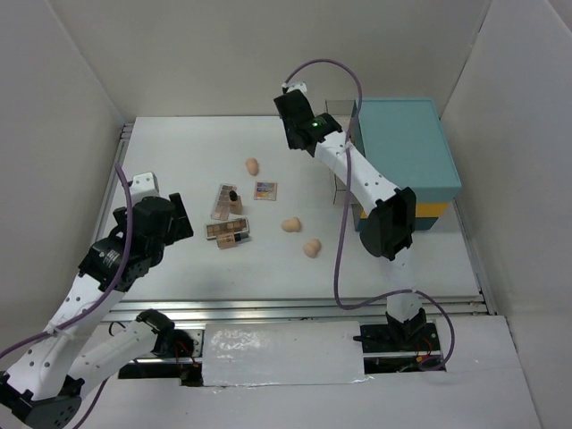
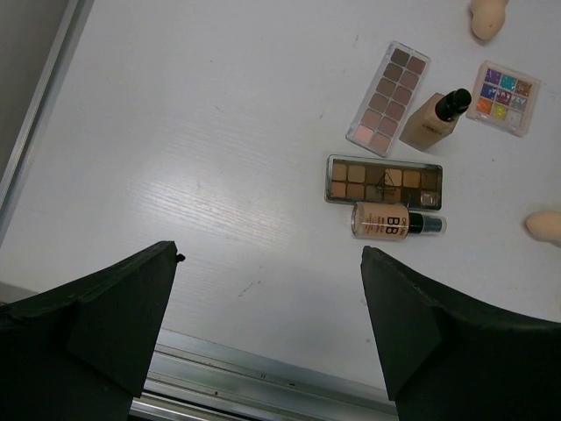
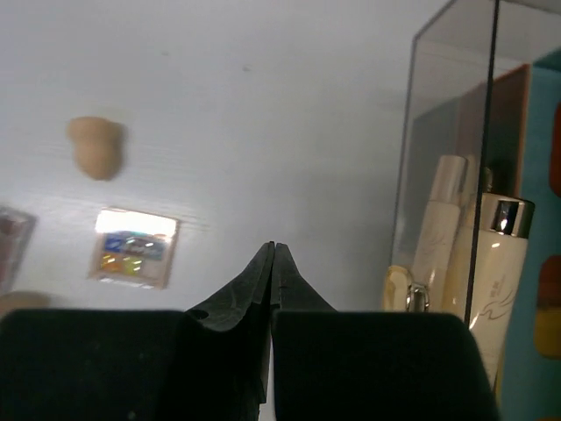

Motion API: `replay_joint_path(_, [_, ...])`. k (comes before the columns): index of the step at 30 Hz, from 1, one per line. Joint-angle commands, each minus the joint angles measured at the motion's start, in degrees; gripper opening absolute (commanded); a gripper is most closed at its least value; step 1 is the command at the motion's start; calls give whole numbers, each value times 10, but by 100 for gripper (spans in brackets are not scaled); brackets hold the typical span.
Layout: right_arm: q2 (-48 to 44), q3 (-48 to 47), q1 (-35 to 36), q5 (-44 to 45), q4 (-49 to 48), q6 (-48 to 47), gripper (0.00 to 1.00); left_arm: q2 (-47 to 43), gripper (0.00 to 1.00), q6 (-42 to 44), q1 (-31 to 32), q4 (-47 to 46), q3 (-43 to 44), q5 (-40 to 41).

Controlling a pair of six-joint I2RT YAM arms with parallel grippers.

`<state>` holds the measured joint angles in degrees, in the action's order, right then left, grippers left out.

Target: Organize the makeup

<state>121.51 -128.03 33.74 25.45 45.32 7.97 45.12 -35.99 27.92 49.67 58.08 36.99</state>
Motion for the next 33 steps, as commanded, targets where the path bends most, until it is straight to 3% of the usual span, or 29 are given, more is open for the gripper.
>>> replay_joint_path(1, [23, -28, -14, 133, 35, 6, 0, -7, 100, 11, -3, -14, 5, 3])
replay_joint_path(10, [-1, 15, -45, 201, 17, 8, 0, -1, 99, 14, -3, -18, 4, -3])
replay_joint_path(19, [-1, 27, -107, 202, 36, 3, 0, -10, 99, 14, -3, -19, 4, 2])
replay_joint_path(28, [-29, 59, -122, 243, 8, -43, 0, -2, 100, 14, -2, -15, 5, -1])
replay_joint_path(33, [-48, 75, -119, 214, 7, -44, 0, -4, 99, 14, -3, -19, 5, -3])
